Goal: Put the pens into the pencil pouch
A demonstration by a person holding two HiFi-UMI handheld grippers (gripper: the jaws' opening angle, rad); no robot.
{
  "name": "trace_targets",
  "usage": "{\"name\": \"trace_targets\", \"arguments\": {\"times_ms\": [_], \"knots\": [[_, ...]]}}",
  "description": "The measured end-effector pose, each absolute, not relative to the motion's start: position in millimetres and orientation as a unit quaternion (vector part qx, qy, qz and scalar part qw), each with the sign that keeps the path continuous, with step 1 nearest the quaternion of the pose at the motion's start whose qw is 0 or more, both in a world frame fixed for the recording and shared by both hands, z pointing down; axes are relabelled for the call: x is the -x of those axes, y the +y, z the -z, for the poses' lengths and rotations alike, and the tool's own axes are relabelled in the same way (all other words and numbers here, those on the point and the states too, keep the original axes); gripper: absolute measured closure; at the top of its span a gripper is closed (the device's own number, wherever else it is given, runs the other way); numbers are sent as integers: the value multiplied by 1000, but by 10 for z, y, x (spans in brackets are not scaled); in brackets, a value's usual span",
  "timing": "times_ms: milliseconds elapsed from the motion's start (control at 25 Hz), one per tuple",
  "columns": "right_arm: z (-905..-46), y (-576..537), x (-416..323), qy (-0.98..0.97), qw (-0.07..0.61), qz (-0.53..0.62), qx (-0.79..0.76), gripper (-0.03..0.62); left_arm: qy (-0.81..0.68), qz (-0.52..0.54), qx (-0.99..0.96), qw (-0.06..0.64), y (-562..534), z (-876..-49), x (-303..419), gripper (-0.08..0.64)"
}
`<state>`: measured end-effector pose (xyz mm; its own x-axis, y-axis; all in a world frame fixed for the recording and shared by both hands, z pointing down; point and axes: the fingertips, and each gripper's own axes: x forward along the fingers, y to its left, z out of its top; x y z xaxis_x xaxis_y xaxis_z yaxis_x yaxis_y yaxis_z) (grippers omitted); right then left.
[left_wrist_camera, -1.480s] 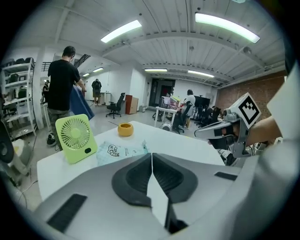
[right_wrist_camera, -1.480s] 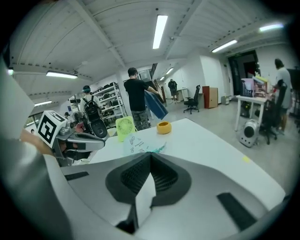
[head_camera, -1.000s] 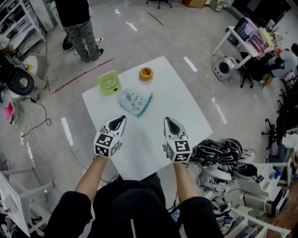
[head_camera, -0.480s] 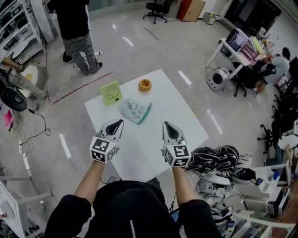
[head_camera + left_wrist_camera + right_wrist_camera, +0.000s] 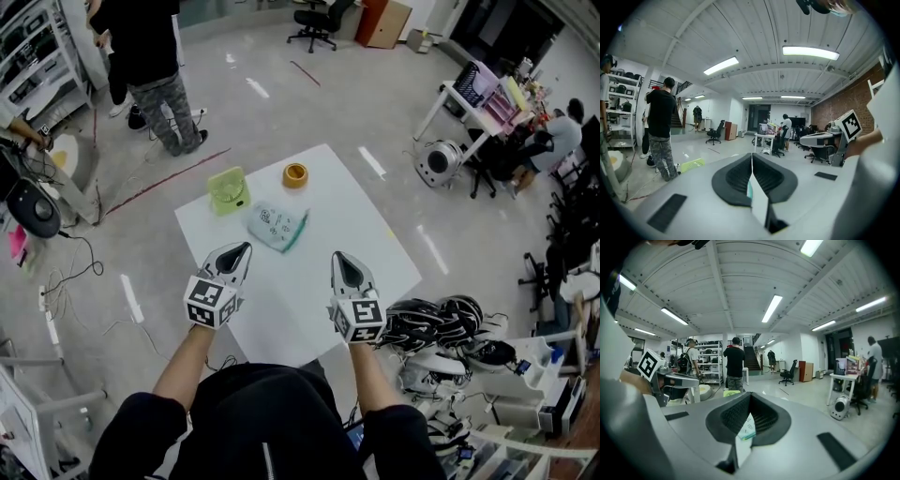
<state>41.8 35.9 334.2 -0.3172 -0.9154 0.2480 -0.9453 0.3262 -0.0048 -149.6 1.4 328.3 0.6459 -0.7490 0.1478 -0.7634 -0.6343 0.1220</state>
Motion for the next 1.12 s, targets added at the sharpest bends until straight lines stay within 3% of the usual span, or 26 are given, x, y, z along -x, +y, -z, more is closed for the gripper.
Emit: {"name": "trace_targets", "arguments": {"times_ms": [1120], "knots": [[-3529, 482, -314, -804, 105, -92, -578, 584, -416, -39, -905, 84, 124, -3316, 1636, 534]]}}
